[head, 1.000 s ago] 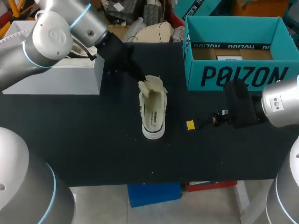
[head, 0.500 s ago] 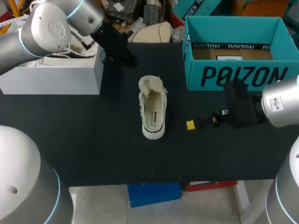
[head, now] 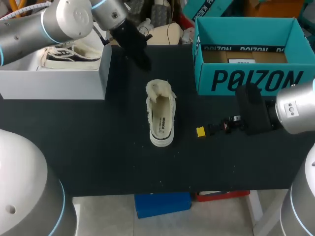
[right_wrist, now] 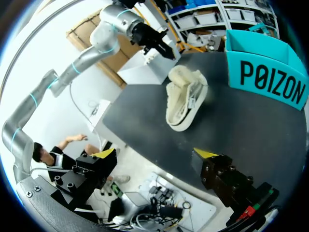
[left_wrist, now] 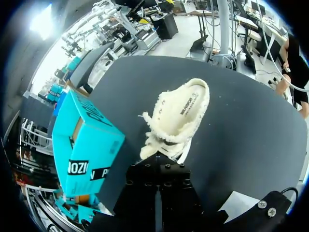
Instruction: Take the shoe out of the shoebox, open the shoe tongue, remove and reinsert the insole, then place the shoe into the shoebox
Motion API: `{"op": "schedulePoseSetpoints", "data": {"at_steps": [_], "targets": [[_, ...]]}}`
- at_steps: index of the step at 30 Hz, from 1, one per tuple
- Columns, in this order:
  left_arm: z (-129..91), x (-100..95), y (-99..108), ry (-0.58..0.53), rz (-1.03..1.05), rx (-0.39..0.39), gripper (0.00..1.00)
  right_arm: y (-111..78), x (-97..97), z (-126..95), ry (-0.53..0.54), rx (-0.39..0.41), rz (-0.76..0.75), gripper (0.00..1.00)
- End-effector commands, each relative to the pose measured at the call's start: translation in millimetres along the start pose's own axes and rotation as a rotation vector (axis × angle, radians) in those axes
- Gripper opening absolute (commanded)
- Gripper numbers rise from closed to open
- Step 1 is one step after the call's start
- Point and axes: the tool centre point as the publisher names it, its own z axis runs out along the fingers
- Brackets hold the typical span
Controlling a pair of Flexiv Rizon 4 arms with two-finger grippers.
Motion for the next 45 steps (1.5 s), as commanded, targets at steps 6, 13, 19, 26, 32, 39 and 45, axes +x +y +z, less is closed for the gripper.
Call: {"op": "schedulePoseSetpoints", "data": {"at_steps": [6,13,19,26,32,39,45], "targets": [[42,3.4,-15,0.115,0.042,0.089,0.00,-1.4,0.4,-2,0.000,-0.001,0.000,1.00],[56,8.1,-33,0.123,0.080,0.133,0.00,-1.4,0.4,-2,0.000,-0.001,0.000,1.00],[65,12.3,-40,0.141,0.098,0.150,0.00,-1.4,0.4,-2,0.000,-0.001,0.000,1.00],[73,18.9,-46,0.148,0.101,0.162,0.00,-1.4,0.4,-2,0.000,-0.001,0.000,1.00],[84,18.8,-52,0.161,0.108,0.181,0.00,-1.4,0.4,-2,0.000,-0.001,0.000,1.00],[95,9.4,-61,0.158,0.131,0.199,0.00,-1.4,0.4,-2,0.000,-0.001,0.000,1.00],[83,-1.0,-61,0.106,0.159,0.177,0.00,-1.4,0.4,-2,0.000,-0.001,0.000,1.00]]}}
